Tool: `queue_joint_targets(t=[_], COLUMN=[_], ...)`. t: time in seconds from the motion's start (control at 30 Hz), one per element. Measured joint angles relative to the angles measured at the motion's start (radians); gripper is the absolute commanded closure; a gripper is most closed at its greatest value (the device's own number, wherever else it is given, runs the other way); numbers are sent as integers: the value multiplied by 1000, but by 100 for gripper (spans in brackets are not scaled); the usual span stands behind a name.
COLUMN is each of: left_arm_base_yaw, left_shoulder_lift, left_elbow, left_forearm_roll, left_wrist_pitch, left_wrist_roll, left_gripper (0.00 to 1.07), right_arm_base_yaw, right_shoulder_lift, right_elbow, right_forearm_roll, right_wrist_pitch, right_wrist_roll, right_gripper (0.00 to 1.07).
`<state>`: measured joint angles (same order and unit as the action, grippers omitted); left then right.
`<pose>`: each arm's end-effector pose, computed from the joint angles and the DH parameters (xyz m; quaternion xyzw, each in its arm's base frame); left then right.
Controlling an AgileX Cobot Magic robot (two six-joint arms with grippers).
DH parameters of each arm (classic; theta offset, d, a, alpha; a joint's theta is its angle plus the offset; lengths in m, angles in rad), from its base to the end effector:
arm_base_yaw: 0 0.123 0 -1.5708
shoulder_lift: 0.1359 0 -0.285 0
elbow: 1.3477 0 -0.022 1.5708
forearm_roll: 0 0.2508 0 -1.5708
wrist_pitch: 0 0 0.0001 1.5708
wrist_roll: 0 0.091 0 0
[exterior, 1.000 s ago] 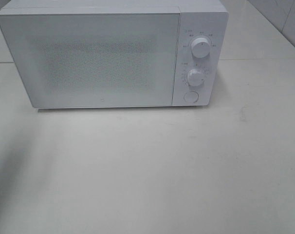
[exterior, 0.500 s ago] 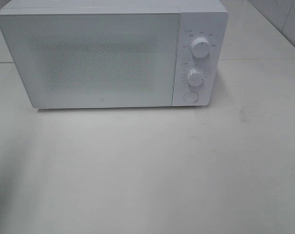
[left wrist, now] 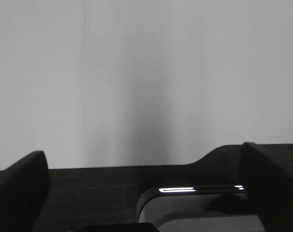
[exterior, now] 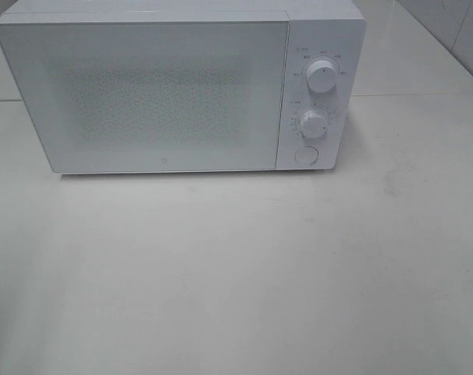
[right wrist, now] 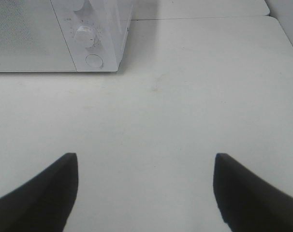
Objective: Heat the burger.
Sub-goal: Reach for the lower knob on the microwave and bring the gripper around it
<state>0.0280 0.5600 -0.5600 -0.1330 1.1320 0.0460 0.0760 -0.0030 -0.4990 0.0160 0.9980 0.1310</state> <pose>0.0750 -0.0088 0.2714 -0.0030 0.9635 -0.0558 0.2616 -0.0028 0.0010 0.2822 0.0229 0.8356 0.0647 0.5451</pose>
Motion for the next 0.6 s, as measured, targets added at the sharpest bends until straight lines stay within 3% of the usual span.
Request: queue_joint_targets(t=[0.4,0.6], left_arm_base_yaw=[0,0], left_shoulder_lift=[-309,-376], left_elbow=[40,42], left_forearm_roll=[7,8], left_wrist_pitch=[-48,-49], left_wrist_roll=[-2,-3], left_gripper=[7,7], right_arm_base_yaw=[0,0], right_shoulder_lift=[0,0], right_elbow=[0,0], right_forearm_roll=[0,0], right_wrist_pitch=[0,0], right_wrist_roll=[0,0], right_gripper=[32,32])
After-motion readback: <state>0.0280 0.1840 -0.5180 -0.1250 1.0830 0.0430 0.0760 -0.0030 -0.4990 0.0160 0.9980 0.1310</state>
